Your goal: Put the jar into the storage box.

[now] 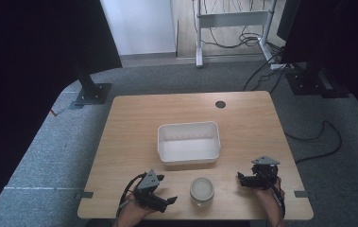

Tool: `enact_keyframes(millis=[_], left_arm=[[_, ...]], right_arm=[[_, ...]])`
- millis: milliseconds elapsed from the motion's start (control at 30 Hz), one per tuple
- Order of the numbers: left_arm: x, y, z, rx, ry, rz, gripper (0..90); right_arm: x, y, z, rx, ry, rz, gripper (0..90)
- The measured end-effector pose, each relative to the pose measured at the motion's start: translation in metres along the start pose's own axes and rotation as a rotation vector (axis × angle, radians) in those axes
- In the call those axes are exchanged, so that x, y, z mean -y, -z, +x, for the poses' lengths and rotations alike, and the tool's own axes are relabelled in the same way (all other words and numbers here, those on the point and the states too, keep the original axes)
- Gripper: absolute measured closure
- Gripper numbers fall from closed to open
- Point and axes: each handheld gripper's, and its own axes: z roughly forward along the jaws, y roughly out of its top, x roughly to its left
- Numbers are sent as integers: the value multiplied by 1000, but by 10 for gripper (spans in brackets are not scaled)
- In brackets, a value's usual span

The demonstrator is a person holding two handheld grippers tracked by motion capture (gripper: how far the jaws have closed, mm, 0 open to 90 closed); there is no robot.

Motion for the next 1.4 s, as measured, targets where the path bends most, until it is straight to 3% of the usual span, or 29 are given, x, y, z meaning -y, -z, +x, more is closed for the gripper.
enact_keyframes(millis=[567,1400], left_arm=[[-14,-22,-18,65,-48,4,36],[-27,-56,-35,113,-92,29,31]], right_arm=[[0,0,0,0,0,0,9],[0,0,0,0,0,0,9]])
